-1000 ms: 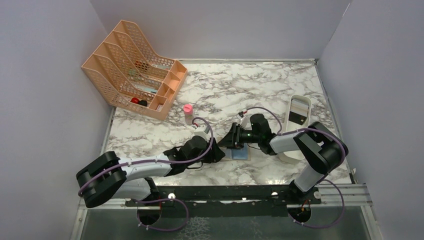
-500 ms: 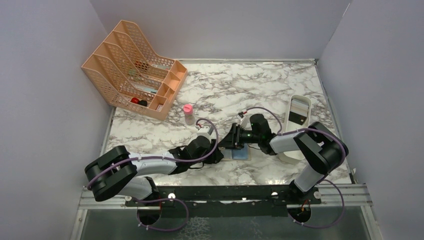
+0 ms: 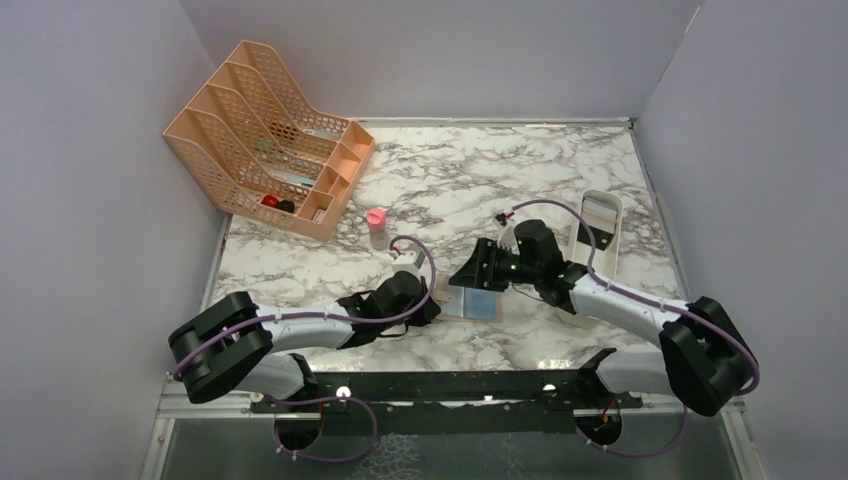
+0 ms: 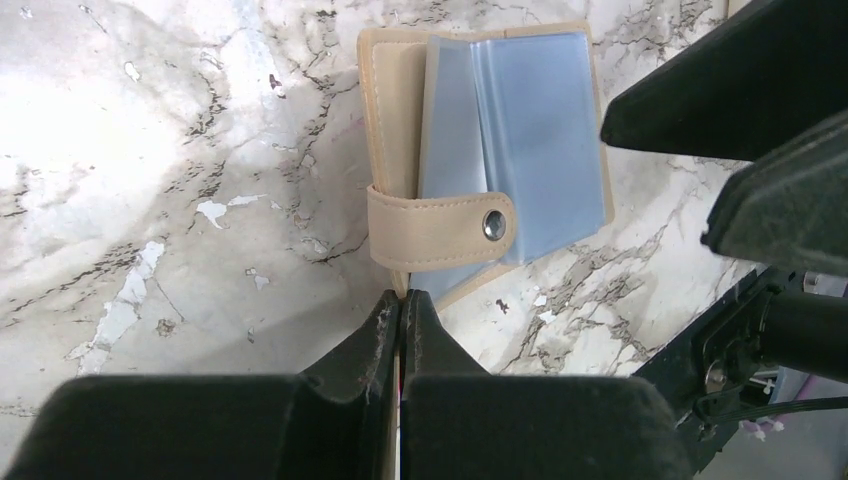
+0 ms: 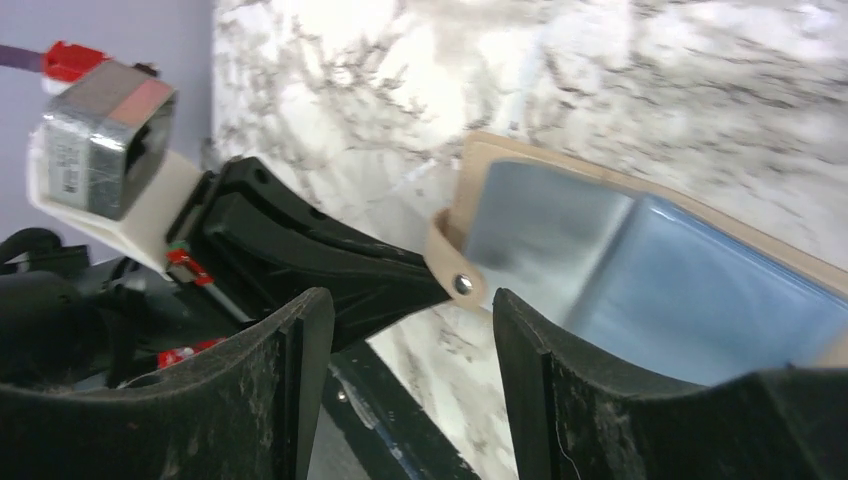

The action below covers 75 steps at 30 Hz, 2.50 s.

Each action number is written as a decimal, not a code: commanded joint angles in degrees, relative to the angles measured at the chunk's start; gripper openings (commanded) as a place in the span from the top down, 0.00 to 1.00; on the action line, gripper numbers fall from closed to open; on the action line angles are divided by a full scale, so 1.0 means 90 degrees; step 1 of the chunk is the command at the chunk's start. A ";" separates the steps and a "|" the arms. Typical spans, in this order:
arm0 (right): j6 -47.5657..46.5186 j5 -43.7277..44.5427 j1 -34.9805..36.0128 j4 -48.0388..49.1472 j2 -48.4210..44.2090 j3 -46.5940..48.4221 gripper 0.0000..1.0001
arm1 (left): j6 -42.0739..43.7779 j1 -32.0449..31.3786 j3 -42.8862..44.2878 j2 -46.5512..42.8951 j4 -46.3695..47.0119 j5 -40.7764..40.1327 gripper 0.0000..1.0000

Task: Put the credit cards into the card holder
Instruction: Open the card holder at the center of the board.

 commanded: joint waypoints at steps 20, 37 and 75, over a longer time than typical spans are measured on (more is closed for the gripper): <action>-0.0186 0.2030 0.0044 -0.1476 -0.0413 -0.0465 0.38 | -0.0460 0.0006 -0.0013 -0.0155 -0.0073 -0.0050 1.00; -0.0095 0.1173 0.0046 -0.0533 -0.0009 -0.0610 0.39 | -0.0577 -0.0013 -0.0065 -0.0008 0.0076 0.0106 1.00; 0.1235 -0.1088 0.0054 0.3461 0.2045 -0.0602 0.45 | -0.0241 -0.0043 -0.0245 -0.0348 0.0173 0.0004 0.44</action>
